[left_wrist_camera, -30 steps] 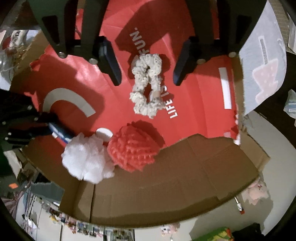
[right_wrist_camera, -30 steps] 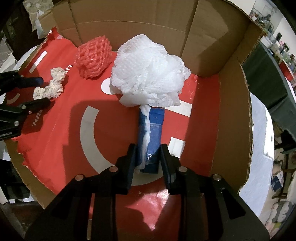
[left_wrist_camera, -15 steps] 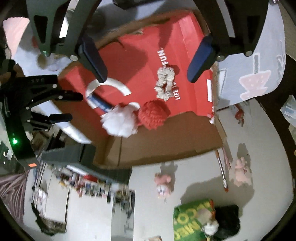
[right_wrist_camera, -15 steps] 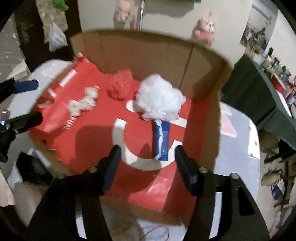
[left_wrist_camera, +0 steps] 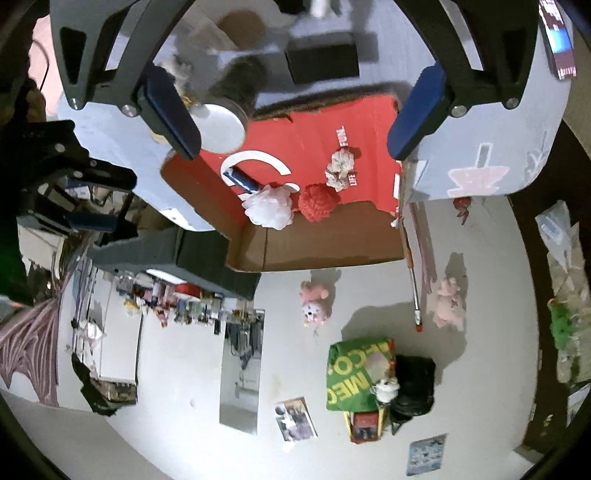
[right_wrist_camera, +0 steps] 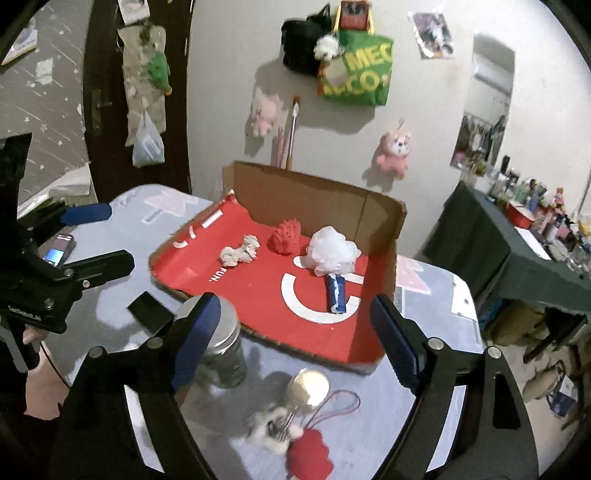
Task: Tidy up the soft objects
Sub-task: 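Withdraw both tools from the box toward the remaining table items, then grasp the white rolled cloth with the left tool while the right tool grasps the white crumpled cloth, then carry the white roll and crumpled cloth into the box and open both tools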
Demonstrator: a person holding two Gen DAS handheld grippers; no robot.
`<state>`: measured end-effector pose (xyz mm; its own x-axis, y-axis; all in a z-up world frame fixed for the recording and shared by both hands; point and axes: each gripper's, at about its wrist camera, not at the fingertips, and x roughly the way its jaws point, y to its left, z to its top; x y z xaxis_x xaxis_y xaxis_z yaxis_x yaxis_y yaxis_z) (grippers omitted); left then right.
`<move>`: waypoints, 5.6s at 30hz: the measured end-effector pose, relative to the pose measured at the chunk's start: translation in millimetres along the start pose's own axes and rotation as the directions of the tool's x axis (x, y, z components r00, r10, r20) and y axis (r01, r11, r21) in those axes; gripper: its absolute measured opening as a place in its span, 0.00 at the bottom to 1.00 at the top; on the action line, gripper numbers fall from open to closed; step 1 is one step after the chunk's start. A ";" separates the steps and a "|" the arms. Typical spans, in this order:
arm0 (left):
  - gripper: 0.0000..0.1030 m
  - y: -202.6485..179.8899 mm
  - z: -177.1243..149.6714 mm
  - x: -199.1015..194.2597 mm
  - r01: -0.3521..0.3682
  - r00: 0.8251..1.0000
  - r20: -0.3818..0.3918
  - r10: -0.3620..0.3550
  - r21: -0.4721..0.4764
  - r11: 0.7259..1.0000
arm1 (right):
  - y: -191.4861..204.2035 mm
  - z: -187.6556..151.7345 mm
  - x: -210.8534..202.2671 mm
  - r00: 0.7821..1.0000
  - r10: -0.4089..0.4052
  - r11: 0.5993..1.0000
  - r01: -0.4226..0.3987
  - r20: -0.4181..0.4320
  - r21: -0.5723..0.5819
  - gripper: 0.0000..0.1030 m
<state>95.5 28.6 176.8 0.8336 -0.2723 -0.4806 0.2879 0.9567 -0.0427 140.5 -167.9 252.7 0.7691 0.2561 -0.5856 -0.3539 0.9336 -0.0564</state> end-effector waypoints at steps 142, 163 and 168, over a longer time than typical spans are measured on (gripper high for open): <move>0.11 107.3 -103.7 58.3 0.147 0.966 -0.213 -0.146 -0.012 0.989 | -97.2 -130.9 66.8 0.971 0.213 0.957 -0.186 -0.104 0.225 0.17; 0.11 88.5 -25.9 138.4 0.159 0.931 -0.340 -0.132 0.051 0.986 | -85.6 -40.7 142.8 0.951 0.217 0.976 -0.206 -0.222 0.071 0.17; 0.11 76.3 -22.8 156.7 0.104 0.919 -0.387 -0.069 0.070 0.992 | -69.5 -32.8 175.0 0.933 0.112 0.993 -0.120 -0.341 -0.001 0.17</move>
<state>237.4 61.2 78.2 0.5638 -0.2771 -0.7780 0.4057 0.9135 -0.0313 282.3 -196.2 127.7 0.4969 0.2585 -0.8284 -0.4438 0.8960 0.0134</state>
